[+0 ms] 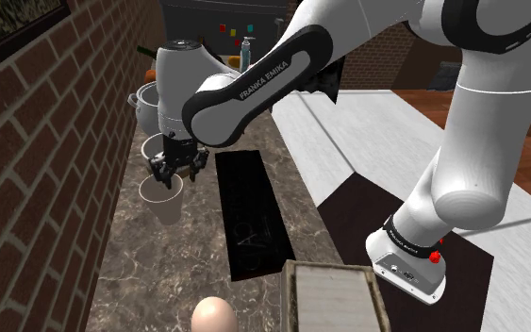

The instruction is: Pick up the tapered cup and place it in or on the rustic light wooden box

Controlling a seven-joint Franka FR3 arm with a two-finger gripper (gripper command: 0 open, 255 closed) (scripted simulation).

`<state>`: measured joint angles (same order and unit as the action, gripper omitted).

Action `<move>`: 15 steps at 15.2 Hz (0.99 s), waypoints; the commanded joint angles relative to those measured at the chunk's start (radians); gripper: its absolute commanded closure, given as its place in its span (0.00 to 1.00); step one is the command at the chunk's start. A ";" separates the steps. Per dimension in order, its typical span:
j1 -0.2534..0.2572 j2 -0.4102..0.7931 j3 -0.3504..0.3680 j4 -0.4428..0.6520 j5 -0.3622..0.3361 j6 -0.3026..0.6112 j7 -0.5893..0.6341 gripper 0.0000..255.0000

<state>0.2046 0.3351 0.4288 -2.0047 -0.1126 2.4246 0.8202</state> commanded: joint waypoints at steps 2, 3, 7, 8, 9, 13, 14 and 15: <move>0.000 0.000 0.000 0.000 0.000 0.000 0.000 1.00; 0.000 0.000 0.000 0.000 0.000 0.000 0.000 1.00; 0.000 0.000 0.000 0.000 0.000 0.000 0.000 1.00; 0.000 0.000 0.000 0.000 0.000 0.000 0.000 1.00; 0.000 0.000 0.000 0.000 0.000 0.000 0.000 1.00; -0.008 -0.033 0.010 0.014 0.020 -0.045 -0.011 1.00; -0.010 -0.041 0.012 0.018 0.024 -0.056 -0.014 1.00; -0.011 -0.049 0.014 0.023 0.029 -0.068 -0.016 1.00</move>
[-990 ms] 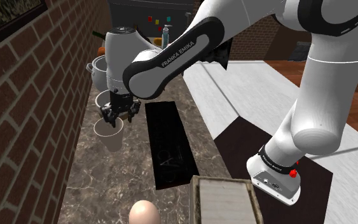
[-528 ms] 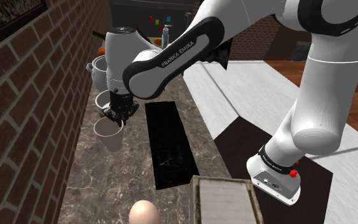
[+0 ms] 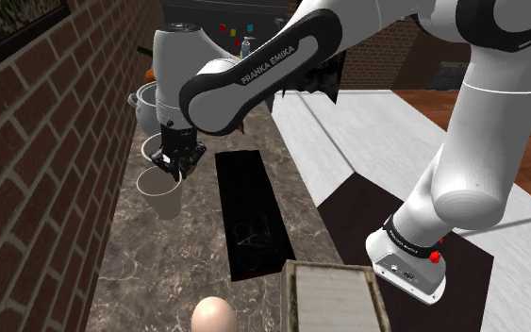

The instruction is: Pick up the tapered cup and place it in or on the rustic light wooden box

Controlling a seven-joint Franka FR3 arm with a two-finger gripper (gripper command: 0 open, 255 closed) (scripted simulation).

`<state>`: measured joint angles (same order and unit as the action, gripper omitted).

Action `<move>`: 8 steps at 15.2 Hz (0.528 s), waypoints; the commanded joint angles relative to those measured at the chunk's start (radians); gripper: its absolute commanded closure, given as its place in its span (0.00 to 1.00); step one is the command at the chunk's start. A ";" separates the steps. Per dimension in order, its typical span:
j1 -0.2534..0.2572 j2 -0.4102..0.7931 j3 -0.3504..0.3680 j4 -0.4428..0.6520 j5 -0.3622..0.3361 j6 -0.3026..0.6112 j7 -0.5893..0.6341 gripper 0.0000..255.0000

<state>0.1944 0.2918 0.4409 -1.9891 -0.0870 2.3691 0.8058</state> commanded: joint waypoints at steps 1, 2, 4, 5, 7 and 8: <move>-0.003 -0.013 0.004 0.012 0.008 -0.024 -0.004 1.00; -0.004 -0.021 0.005 0.016 0.012 -0.035 -0.007 1.00; -0.007 -0.035 0.009 0.027 0.021 -0.058 -0.011 1.00; -0.008 -0.042 0.010 0.032 0.025 -0.070 -0.013 1.00; -0.011 -0.055 0.013 0.044 0.033 -0.094 -0.017 1.00; -0.012 -0.062 0.014 0.050 0.036 -0.106 -0.019 1.00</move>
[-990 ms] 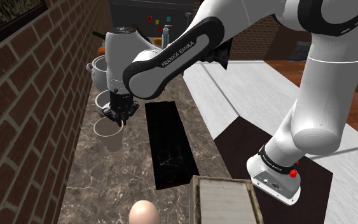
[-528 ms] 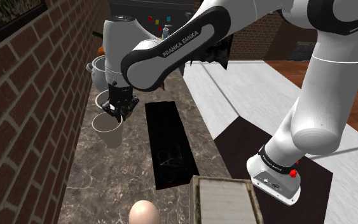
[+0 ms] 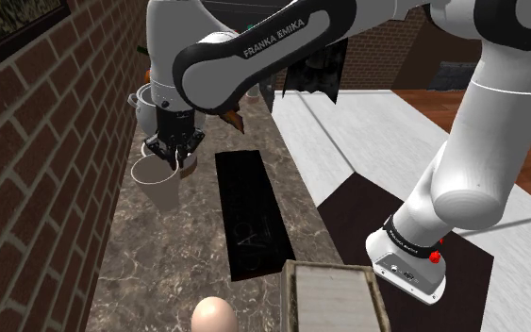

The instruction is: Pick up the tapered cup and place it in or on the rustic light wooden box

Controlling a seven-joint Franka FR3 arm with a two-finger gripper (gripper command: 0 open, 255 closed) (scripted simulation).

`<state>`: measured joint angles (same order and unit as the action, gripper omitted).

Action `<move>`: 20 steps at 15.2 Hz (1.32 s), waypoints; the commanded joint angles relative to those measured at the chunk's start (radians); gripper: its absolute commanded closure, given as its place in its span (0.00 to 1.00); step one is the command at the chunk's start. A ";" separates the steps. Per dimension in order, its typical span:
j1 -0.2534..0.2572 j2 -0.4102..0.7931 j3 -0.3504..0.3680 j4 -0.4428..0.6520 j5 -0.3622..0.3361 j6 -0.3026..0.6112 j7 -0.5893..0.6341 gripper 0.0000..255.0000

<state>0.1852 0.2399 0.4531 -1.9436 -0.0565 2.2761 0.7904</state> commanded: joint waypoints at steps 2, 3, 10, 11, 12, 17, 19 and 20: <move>-0.005 -0.022 0.004 0.017 0.013 -0.037 -0.008 1.00; -0.005 -0.028 0.005 0.024 0.016 -0.049 -0.009 1.00; -0.010 -0.063 0.009 0.078 0.035 -0.135 -0.018 1.00; -0.011 -0.067 0.010 0.087 0.037 -0.147 -0.019 1.00; -0.012 -0.071 0.010 0.095 0.040 -0.160 -0.020 1.00; -0.013 -0.088 0.012 0.143 0.048 -0.223 -0.023 1.00; -0.014 -0.092 0.012 0.157 0.050 -0.240 -0.024 1.00; -0.018 -0.134 0.016 0.112 0.070 -0.233 -0.029 1.00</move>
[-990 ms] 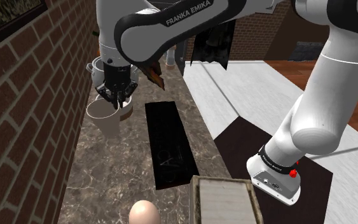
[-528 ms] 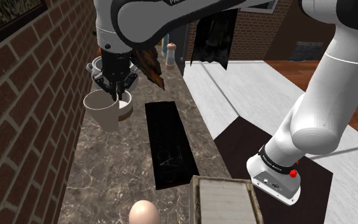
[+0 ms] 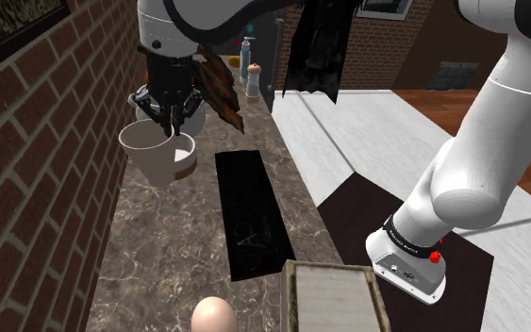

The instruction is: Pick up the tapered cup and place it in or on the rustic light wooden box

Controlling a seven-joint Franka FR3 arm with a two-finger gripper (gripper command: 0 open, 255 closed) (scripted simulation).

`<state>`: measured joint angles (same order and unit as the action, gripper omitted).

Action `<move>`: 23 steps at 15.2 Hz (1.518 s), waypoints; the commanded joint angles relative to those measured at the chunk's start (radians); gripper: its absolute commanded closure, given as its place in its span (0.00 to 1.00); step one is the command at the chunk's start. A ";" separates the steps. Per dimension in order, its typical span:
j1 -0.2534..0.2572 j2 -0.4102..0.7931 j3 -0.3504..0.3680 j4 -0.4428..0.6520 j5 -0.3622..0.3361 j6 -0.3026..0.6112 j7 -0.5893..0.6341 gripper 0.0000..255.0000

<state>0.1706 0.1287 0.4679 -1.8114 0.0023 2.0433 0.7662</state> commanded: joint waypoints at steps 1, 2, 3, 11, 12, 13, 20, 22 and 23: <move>-0.006 -0.065 0.005 -0.064 0.032 0.006 -0.010 1.00; -0.007 -0.107 0.008 -0.107 0.054 0.011 -0.016 1.00; -0.007 -0.149 0.009 -0.147 0.075 0.014 -0.022 1.00; 0.044 -0.479 -0.002 -0.422 0.233 -0.015 -0.059 1.00; 0.055 -0.519 -0.005 -0.451 0.249 -0.025 -0.060 1.00; 0.067 -0.560 -0.009 -0.479 0.265 -0.036 -0.060 1.00; 0.165 -0.838 -0.027 -0.640 0.351 -0.145 -0.032 1.00; 0.196 -0.915 -0.031 -0.675 0.370 -0.185 -0.014 1.00; 0.212 -0.954 -0.032 -0.691 0.378 -0.207 -0.004 1.00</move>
<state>0.3679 -0.7831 0.4431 -2.4842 0.3734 1.8605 0.7576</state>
